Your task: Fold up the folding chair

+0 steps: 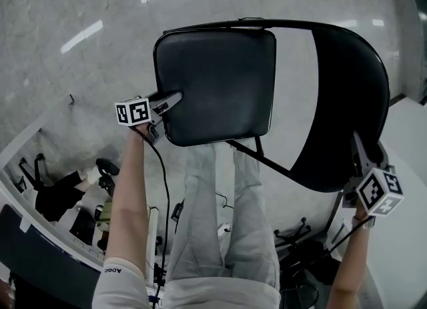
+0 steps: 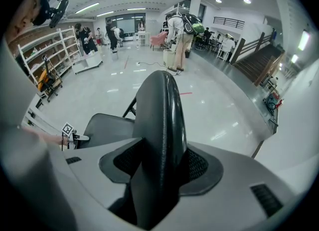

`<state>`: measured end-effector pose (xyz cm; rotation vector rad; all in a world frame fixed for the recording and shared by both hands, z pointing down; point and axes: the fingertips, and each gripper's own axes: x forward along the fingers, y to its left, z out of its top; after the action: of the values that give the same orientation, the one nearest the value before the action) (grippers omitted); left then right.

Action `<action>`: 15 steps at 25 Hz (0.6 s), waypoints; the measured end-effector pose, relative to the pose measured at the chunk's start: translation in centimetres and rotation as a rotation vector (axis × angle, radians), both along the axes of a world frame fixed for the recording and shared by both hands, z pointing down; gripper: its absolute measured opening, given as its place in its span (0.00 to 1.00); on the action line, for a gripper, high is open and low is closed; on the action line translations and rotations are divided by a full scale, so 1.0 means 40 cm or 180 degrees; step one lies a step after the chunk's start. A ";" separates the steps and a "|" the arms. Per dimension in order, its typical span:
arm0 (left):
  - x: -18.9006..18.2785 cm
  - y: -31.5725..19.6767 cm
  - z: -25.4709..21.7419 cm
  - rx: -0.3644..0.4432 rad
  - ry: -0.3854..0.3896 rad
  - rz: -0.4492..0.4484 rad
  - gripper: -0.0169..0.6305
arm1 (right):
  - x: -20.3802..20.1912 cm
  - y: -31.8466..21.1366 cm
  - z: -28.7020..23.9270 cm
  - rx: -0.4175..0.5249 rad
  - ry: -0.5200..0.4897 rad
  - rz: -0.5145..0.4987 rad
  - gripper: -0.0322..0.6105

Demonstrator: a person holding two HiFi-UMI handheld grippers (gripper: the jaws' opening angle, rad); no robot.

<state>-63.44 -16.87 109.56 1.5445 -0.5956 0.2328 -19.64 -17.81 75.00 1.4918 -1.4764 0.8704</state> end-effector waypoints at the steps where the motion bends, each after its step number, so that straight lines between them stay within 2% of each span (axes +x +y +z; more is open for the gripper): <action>1: 0.008 -0.002 -0.008 -0.0011 -0.0013 0.0006 0.59 | 0.014 -0.003 0.001 0.0005 -0.0015 -0.0003 0.39; 8: 0.072 0.001 -0.061 -0.0029 -0.0200 0.0034 0.59 | 0.130 0.002 0.013 0.0033 -0.0102 -0.0015 0.40; 15: 0.194 -0.002 -0.141 -0.0009 -0.0227 0.0165 0.59 | 0.316 -0.002 0.050 0.0044 -0.0390 0.0002 0.41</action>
<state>-55.69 -16.97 103.93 1.5552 -0.6115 0.3290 -7.00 -17.89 77.01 1.4712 -1.5735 0.9687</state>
